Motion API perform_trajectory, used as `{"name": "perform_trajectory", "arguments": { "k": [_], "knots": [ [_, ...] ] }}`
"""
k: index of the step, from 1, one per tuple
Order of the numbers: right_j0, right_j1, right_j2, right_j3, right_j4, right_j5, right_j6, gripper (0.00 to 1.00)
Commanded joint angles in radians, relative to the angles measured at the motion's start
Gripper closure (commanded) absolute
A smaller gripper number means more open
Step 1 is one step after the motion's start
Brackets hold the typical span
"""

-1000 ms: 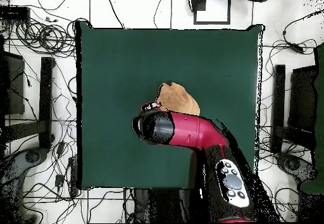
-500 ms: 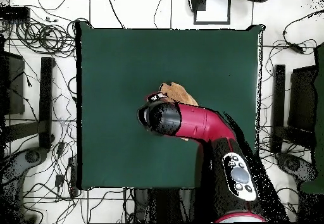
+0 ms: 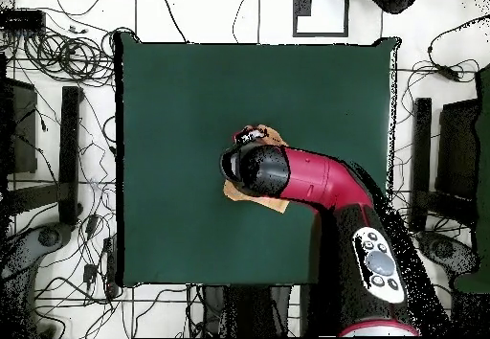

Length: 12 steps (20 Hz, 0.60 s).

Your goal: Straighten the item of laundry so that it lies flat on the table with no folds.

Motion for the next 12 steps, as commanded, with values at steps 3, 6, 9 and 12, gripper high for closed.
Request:
{"name": "perform_trajectory", "arguments": {
  "k": [3,6,9,12],
  "knots": [
    [0.057,0.106,0.053,-0.073,-0.095,0.189,-0.131,0.00],
    [0.069,0.127,0.041,-0.074,-0.115,0.189,-0.115,0.00],
    [0.069,0.156,0.037,-0.095,-0.146,0.163,-0.115,0.00],
    [0.053,0.191,0.053,-0.115,-0.171,0.149,-0.137,0.00]
  ]
}}
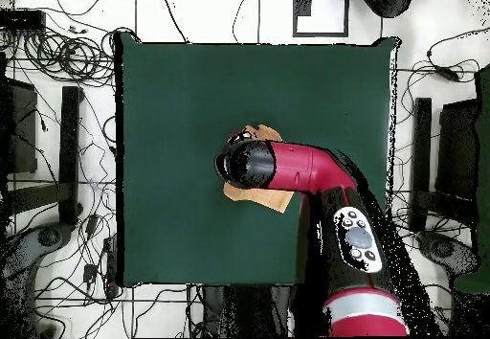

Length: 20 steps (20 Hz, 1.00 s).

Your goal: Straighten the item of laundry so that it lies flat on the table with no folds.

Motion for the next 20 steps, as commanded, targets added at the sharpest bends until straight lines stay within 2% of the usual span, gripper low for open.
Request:
{"name": "perform_trajectory", "arguments": {
  "k": [1,7,15,20],
  "knots": [
    [0.012,0.105,0.059,-0.040,-0.081,0.079,-0.145,0.00],
    [-0.003,0.151,0.087,-0.087,-0.124,0.085,-0.186,0.00],
    [-0.014,0.189,0.131,-0.128,-0.121,0.135,-0.213,0.00],
    [0.008,0.210,0.144,-0.129,-0.111,0.107,-0.171,0.00]
  ]
}}
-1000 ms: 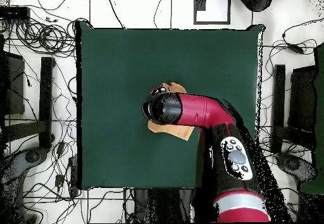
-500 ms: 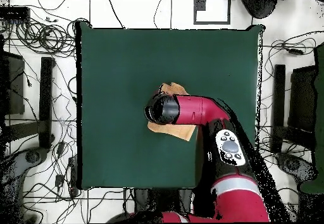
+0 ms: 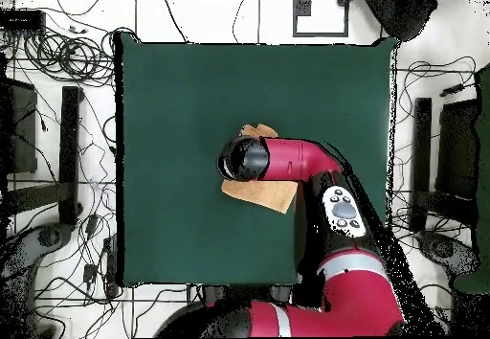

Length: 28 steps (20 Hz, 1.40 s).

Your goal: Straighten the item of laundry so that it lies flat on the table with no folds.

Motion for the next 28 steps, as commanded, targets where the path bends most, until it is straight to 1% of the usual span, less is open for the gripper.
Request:
{"name": "perform_trajectory", "arguments": {
  "k": [1,3,8,13,17,28],
  "knots": [
    [0.020,0.070,0.117,-0.030,-0.030,0.064,-0.154,0.00],
    [0.035,0.069,0.110,-0.022,-0.027,0.046,-0.119,0.00],
    [0.034,0.067,0.109,-0.023,-0.025,0.058,-0.126,0.00],
    [0.041,0.067,0.100,-0.017,-0.042,0.017,-0.118,0.00],
    [0.060,0.061,0.075,-0.025,-0.055,-0.002,-0.096,0.00],
    [0.039,0.065,0.095,-0.020,-0.040,0.016,-0.115,0.00]
  ]
}}
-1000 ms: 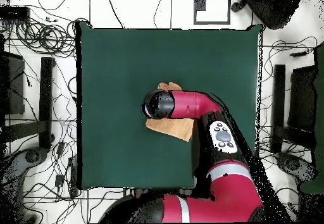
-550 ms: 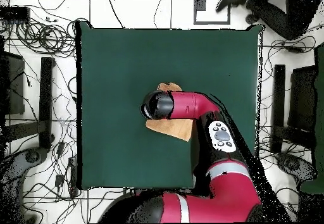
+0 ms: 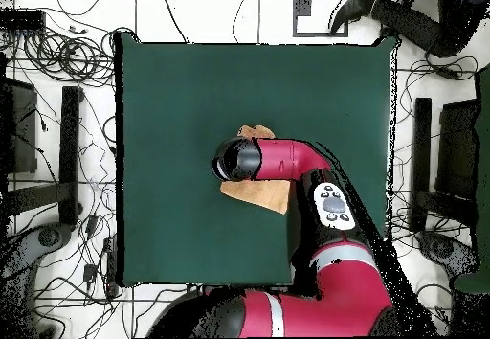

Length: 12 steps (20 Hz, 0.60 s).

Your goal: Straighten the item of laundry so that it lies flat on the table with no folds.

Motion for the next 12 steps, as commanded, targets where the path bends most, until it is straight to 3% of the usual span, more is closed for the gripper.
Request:
{"name": "perform_trajectory", "arguments": {
  "k": [1,8,9,12],
  "knots": [
    [0.023,0.026,0.087,-0.007,-0.041,0.016,-0.119,0.00],
    [0.006,0.014,0.088,0.016,-0.032,0.051,-0.129,0.00],
    [0.002,0.015,0.091,0.018,-0.026,0.059,-0.129,1.00],
    [0.042,0.010,0.038,-0.011,-0.078,0.008,-0.109,1.00]
  ]
}}
